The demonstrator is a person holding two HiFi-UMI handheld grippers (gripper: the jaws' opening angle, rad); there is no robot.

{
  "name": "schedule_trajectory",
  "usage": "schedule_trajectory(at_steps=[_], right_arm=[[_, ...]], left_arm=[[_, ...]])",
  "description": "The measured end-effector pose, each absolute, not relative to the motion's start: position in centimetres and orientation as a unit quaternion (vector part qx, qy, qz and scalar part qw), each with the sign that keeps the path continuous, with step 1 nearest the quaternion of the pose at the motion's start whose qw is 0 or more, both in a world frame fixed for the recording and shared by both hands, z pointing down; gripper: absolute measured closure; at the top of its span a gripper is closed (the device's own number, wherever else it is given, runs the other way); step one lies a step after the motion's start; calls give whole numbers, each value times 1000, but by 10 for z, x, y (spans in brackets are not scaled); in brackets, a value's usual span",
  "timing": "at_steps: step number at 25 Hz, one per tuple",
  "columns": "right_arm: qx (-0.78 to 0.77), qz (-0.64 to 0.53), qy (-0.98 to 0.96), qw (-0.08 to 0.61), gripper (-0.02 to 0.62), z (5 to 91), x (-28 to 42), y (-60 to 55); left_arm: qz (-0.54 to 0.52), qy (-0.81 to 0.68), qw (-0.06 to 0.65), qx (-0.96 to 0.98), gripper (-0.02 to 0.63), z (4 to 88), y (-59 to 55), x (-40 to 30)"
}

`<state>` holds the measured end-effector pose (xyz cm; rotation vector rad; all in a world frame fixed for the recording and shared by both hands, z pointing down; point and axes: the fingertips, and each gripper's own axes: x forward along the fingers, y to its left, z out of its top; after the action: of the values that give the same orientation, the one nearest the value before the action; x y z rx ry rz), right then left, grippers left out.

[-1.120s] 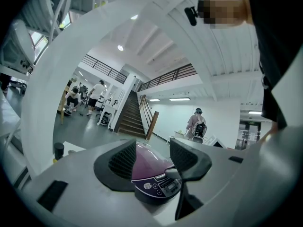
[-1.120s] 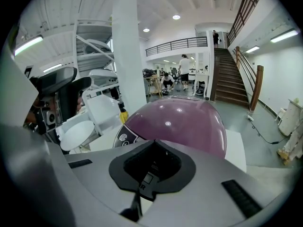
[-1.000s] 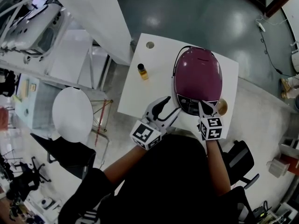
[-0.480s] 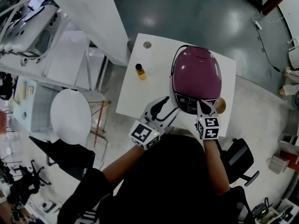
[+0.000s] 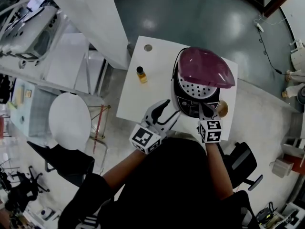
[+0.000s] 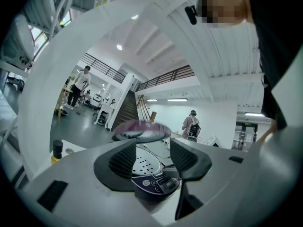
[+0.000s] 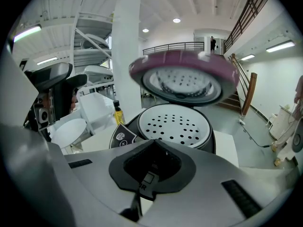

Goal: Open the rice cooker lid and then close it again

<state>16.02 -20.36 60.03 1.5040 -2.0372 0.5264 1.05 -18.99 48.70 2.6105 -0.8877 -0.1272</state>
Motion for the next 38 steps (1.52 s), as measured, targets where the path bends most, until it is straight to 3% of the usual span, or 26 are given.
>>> schedule_trajectory(at_steps=[38], right_arm=[[583,200,-746,251,595,597,162,-210]], left_arm=[[-51,-293,193,935,403,473,-205,13]])
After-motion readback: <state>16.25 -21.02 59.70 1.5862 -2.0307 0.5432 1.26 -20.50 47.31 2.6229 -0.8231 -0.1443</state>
